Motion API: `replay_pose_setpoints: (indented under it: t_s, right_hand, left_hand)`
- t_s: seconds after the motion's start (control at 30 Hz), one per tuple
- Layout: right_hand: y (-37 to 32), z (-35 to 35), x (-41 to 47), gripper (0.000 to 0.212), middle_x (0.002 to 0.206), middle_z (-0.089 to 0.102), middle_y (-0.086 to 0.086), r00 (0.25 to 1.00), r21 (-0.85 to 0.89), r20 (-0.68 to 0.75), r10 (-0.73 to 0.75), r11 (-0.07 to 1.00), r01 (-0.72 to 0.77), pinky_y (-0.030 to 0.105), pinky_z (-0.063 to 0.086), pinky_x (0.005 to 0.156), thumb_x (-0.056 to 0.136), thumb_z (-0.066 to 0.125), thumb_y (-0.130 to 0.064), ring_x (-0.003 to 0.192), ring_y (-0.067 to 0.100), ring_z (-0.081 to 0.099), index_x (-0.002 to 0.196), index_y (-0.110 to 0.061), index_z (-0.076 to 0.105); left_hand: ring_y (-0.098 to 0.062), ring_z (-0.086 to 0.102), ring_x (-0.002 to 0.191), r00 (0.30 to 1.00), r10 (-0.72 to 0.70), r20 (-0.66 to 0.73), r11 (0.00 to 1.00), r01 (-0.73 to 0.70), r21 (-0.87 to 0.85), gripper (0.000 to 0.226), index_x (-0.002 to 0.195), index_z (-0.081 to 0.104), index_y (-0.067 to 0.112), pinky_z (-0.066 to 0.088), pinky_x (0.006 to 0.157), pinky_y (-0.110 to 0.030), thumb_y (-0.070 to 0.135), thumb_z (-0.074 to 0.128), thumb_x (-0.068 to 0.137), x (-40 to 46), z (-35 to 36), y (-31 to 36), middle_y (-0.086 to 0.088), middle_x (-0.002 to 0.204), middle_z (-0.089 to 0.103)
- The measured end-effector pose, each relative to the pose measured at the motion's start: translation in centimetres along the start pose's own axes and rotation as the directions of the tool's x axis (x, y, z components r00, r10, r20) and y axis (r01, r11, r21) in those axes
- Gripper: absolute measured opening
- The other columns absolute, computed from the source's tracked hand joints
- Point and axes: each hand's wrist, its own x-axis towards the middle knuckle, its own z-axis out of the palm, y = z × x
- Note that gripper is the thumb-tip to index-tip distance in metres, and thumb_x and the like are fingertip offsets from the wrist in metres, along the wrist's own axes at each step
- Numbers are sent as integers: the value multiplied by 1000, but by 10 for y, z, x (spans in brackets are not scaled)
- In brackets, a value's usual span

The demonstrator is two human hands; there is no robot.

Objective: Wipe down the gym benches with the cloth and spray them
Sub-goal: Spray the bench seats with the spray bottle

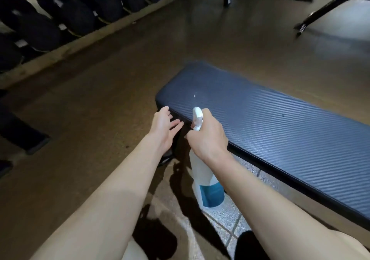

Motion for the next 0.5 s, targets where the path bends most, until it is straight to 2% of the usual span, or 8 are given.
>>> replay_pose_setpoints:
  t_s: [0.1,0.23,0.37,0.43,0.5]
  right_hand:
    - [-16,15,6,14,81,50,-6,998,-15,-30,57,998,-57,37,35,70,90,54,-13,80,24,48,94,-19,42]
    - [-37,36,8,23,83,51,-8,993,-8,-85,85,996,-86,35,31,63,90,57,-13,73,15,47,93,-25,38]
    - [-58,53,10,28,93,54,-5,987,24,-120,105,994,-103,35,34,70,90,56,-7,76,15,48,95,-27,37]
    - [-63,59,11,27,99,55,-3,983,37,-129,128,992,-125,34,34,69,91,57,-7,79,16,49,98,-25,39]
    - [-64,62,14,24,92,52,-4,974,66,-133,182,982,-175,30,30,62,92,59,-10,73,11,46,98,-22,40]
  left_hand:
    - [-37,53,132,994,-78,77,997,76,28,53,152,36,0,49,109,-48,31,43,110,0,-11,14,-20,154,42]
    - [-30,60,128,982,-118,144,986,99,132,54,153,38,2,48,111,-47,36,39,110,-2,-23,25,-16,153,46]
    - [-24,58,130,950,-191,249,961,129,245,58,150,46,6,51,103,-39,46,31,111,8,-45,35,-12,149,54]
    - [-23,54,135,928,-239,285,940,147,308,65,149,49,8,45,111,-41,54,25,109,16,-55,42,-10,149,55]
    - [-23,51,138,914,-272,301,916,151,371,72,148,51,7,37,119,-44,59,21,107,23,-59,51,-10,148,56]
